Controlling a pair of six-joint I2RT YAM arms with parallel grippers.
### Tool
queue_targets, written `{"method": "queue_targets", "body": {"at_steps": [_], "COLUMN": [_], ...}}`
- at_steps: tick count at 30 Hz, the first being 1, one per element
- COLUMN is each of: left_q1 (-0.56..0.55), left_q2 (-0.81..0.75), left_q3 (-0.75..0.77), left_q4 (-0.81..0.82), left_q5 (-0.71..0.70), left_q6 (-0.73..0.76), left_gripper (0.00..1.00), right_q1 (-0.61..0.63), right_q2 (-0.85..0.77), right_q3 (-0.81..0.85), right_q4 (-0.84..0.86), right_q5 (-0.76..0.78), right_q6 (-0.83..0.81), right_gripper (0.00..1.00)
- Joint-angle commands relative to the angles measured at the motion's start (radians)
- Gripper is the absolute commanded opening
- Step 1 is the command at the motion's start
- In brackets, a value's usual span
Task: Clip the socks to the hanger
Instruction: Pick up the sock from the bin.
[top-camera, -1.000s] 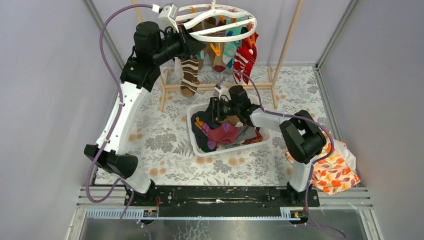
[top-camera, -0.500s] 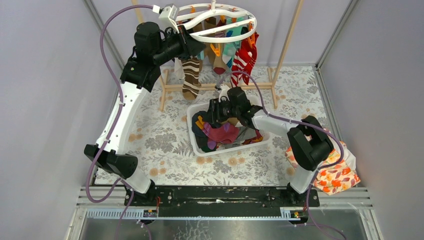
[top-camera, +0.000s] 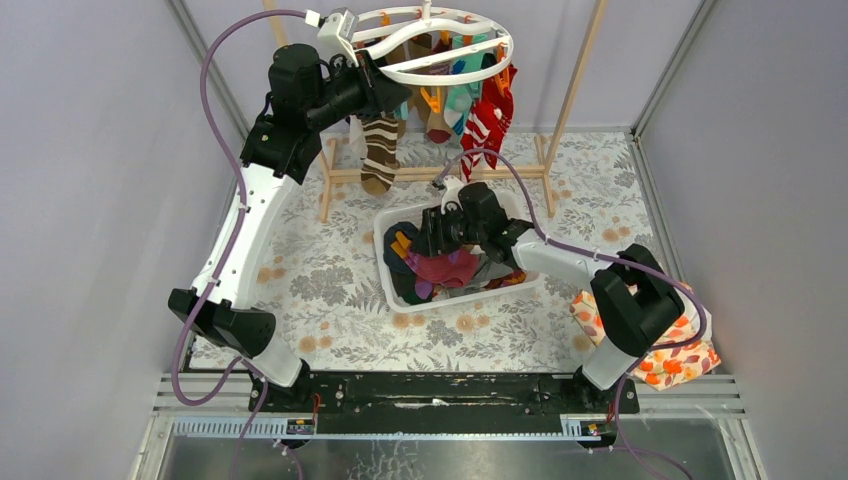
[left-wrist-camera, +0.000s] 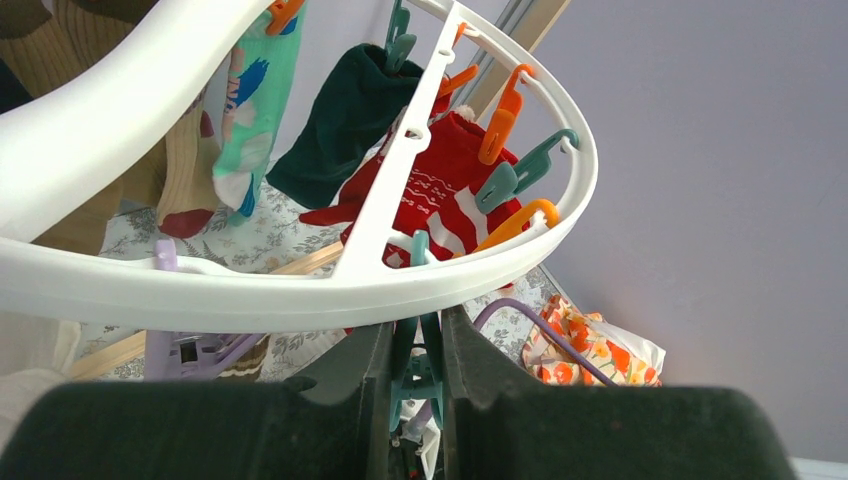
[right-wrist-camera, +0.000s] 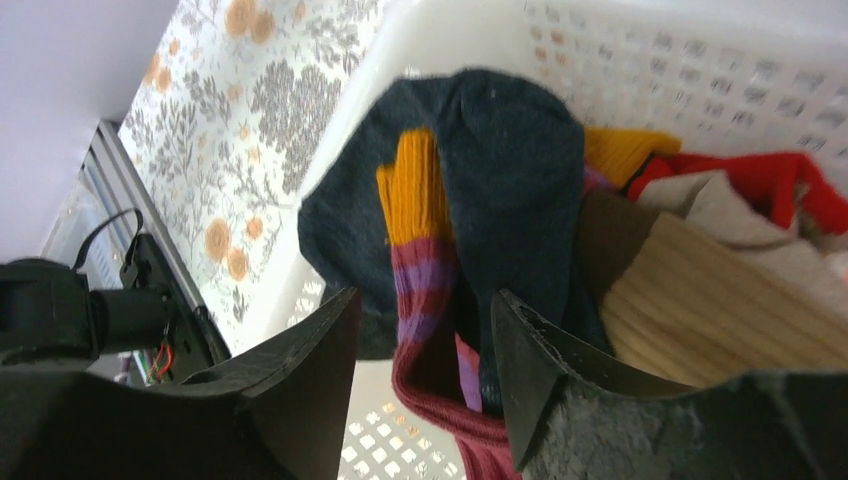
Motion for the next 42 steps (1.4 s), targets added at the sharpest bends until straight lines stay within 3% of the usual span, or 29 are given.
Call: {"method": "queue_targets", "body": {"at_steps": [1, 9, 20, 28, 36, 42], "left_q1": [0.002, 0.002, 0.002, 0.002, 0.002, 0.002], "left_q2": [-0.033, -0.033, -0.035, -0.037, -0.04, -0.039], "left_q3": [-0.003, -0.006, -0.011, -0.019, -0.018, -0.019], "left_q4": [-0.006, -0.005, -0.002, -0.001, 0.003, 0.008], "left_q5": [0.028, 0.028, 0.025, 0.027, 0.032, 0.039], "left_q6": [0.016, 0.017, 0.017, 0.019, 0.016, 0.012], "left_gripper": [0.0, 0.0, 0.0, 0.0, 0.0, 0.01], "right_q1": [0.002, 0.007, 0.027, 0.004, -0.057, -0.089], "right_q2": [0.009, 0.05, 0.148, 0.159, 0.059, -0.07], "right_q3": [-0.023, 0.037, 0.163, 0.167, 0.025, -0.086], "right_q4": [0.008, 0.026, -0.034, 0.058, 0.255, 0.425], "right_q5": [-0.087, -0.161, -0.034, -0.105, -0.187, -0.298], "right_q6": [0.004, 0.02, -0.02, 0.068, 0.205, 0.299], "right_gripper": [0.58, 0.57, 0.51, 0.32, 0.01, 0.0]}}
